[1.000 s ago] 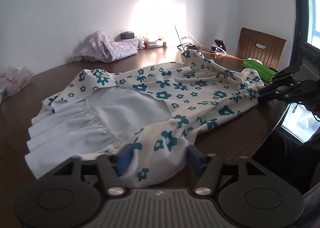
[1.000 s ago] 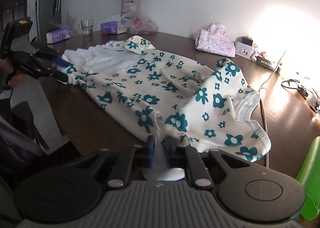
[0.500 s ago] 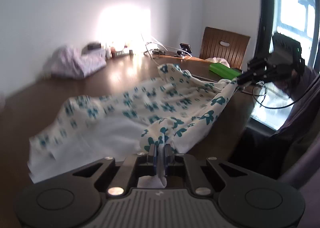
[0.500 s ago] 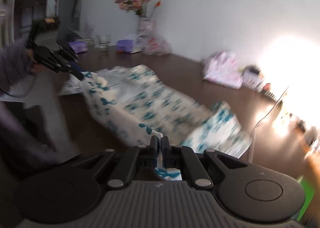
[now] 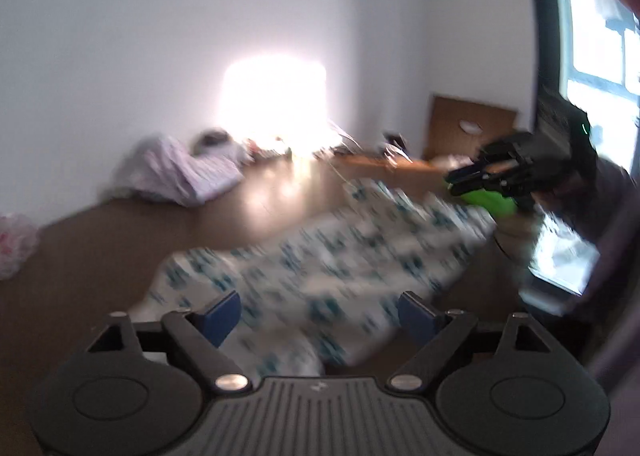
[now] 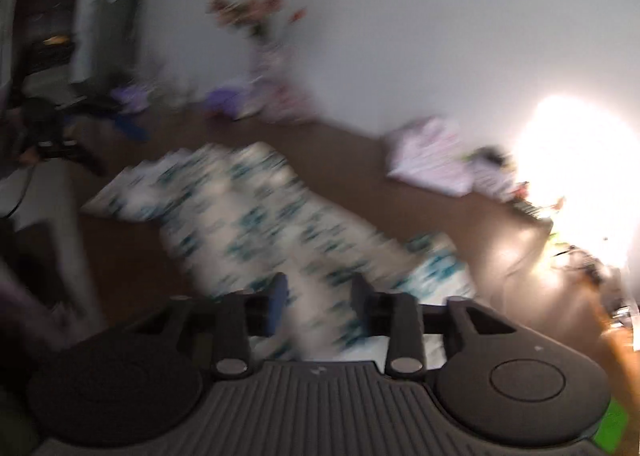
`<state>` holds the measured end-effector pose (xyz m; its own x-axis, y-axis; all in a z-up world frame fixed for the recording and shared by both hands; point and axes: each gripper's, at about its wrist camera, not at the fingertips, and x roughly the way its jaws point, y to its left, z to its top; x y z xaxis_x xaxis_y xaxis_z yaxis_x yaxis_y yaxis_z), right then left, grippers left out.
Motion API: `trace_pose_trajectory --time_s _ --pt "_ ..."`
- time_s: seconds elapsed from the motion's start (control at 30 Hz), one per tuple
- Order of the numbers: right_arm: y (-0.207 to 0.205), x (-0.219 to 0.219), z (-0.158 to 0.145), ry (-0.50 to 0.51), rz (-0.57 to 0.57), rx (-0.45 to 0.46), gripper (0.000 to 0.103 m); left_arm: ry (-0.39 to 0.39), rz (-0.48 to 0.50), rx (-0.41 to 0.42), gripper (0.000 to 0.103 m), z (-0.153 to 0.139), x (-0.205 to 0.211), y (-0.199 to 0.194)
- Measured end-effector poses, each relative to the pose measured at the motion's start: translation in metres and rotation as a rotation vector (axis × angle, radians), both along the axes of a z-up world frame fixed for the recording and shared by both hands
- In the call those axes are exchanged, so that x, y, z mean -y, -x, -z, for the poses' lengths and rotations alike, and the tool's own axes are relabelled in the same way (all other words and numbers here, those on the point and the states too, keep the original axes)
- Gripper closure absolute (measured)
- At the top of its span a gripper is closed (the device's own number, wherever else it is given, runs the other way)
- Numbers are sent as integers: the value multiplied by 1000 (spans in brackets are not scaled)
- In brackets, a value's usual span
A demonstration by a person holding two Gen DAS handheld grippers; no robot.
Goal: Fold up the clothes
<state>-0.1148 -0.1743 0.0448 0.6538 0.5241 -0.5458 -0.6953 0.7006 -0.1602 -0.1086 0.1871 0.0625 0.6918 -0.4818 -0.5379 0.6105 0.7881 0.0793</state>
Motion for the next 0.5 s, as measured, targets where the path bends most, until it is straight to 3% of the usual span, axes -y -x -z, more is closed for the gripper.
trace_pose_trajectory --time_s 0.13,0.2,0.27,0.3,0.33,0.5 --pt "-3 -14 32 68 -11 -59 65 -138 -41 -46 24 41 18 11" --pt "-8 -8 39 25 7 -86 79 -128 -86 -78 31 50 15 3" --pt "-10 0 37 -5 26 -103 100 -122 -62 -107 57 55 9 -2" --pt "-9 2 36 -6 24 -109 101 -124 -22 -117 79 56 5 -3" --pt "-7 4 34 -3 18 -113 101 -155 15 -102 94 55 1 -3" --pt "3 14 26 9 -13 -135 102 -427 43 -19 101 37 -11 1"
